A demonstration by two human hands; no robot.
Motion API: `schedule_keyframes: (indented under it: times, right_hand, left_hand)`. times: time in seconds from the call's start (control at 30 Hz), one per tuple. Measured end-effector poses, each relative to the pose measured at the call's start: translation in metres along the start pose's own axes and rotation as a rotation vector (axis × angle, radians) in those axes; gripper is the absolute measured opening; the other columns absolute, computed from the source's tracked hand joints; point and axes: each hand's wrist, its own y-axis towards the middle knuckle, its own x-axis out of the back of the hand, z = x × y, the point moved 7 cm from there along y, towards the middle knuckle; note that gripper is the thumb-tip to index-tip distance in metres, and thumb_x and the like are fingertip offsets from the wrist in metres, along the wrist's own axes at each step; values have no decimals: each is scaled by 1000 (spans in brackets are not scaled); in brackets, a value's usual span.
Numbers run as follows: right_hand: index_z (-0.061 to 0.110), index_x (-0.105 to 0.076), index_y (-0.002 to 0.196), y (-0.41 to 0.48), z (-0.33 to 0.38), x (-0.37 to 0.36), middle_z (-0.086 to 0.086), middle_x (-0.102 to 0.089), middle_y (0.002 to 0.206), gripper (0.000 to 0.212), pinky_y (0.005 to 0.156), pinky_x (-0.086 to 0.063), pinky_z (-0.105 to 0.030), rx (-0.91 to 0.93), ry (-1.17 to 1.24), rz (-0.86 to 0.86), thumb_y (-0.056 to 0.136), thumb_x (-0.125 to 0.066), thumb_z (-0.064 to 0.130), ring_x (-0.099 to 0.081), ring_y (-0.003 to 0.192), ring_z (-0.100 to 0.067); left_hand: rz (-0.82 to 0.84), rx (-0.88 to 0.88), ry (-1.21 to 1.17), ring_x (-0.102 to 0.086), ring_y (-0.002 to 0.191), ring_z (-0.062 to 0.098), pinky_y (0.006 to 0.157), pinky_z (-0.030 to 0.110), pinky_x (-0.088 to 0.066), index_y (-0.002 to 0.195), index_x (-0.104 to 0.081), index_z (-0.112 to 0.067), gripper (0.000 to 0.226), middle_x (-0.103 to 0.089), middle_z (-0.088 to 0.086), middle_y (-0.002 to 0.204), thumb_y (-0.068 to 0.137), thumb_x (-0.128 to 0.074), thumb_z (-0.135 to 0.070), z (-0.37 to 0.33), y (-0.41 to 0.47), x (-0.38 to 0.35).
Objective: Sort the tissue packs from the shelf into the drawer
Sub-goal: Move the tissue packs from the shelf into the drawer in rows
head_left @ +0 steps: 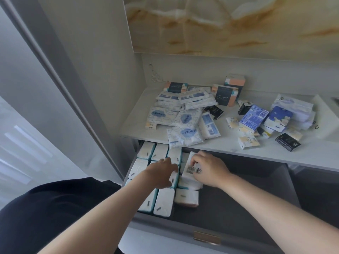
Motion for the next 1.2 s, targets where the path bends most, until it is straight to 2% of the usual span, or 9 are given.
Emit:
schedule_keyframes:
  times: [0.13, 0.2, 0.4, 0.6, 0.73, 0.83, 0.93, 1.03, 1.2]
  right_hand:
    - [32, -26, 147, -4, -32, -28, -3, -17, 155, 106, 108, -37, -47, -142, -152, 209, 60, -77, 62, -24, 142, -29]
    - [31, -16, 150, -5, -37, -39, -6, -12, 157, 117, 109, -35, -52, -180, -95, 249, 56, -79, 62, -19, 144, -33]
    - [37, -28, 140, 1, -37, -24, -2, -40, 130, 100, 100, -39, -41, -161, -59, 198, 54, -75, 59, -39, 123, -25]
    - [35, -51, 129, 0, -40, 6, 8, -57, 124, 74, 97, -45, -33, -254, 431, 360, 61, -71, 58, -55, 112, -14]
    - [25, -69, 93, -13, -40, 18, 5, -69, 93, 46, 82, -44, -35, -280, 560, 464, 68, -64, 63, -63, 98, -23]
    - [26, -69, 91, -23, -30, 23, 6, -68, 95, 55, 83, -44, -31, -240, 368, 551, 68, -66, 76, -62, 91, -13]
    - [25, -68, 87, -33, -20, 12, 3, -68, 89, 51, 69, -46, -31, -221, 192, 652, 60, -74, 68, -62, 76, -16]
    - [20, -69, 86, -42, -23, 4, 3, -64, 80, 44, 61, -41, -28, -264, 78, 681, 64, -75, 58, -57, 68, -17]
    - [9, -70, 101, -64, -37, -28, -2, -65, 87, 39, 58, -43, -24, -354, -26, 772, 72, -80, 34, -58, 72, -20]
  left_hand:
    - [-94, -41, -141, -42, 127, 21, 95, 38, -46, 138, -44, -31, 55, -41, 1, 136, 88, -67, -29, -17, 14, 9]
    - [-57, -49, -179, -39, 130, 22, 101, 40, -44, 142, -40, -29, 61, -39, 1, 140, 87, -67, -26, -25, 20, 3]
    - [-117, -160, -303, -28, 135, 25, 109, 43, -39, 152, -17, -34, 101, -23, 3, 151, 74, -80, -23, -41, 26, 8]
    - [-346, -227, -435, -50, 117, 17, 92, 20, -40, 134, -49, -25, 67, -52, -1, 128, 74, -80, -25, -46, 24, 38]
    - [-205, -136, -642, -59, 90, 12, 69, 19, -43, 110, -51, -31, 54, -60, -11, 103, 67, -84, -32, -48, 21, 48]
    - [-80, -113, -691, -61, 92, 14, 76, 29, -54, 107, -54, -33, 57, -60, -11, 103, 60, -87, -35, -55, 17, 42]
    - [-7, -114, -717, -62, 91, 13, 76, 29, -55, 110, -52, -38, 63, -60, -12, 105, 58, -87, -38, -65, 12, 26]
    - [-8, -129, -611, -60, 89, 12, 74, 25, -53, 111, -48, -34, 63, -59, -10, 105, 62, -87, -39, -69, 9, 15]
    - [156, -224, -21, -54, 109, 18, 96, 32, -42, 113, -63, -28, 28, -60, -5, 118, 87, -68, -35, -69, 1, -19]
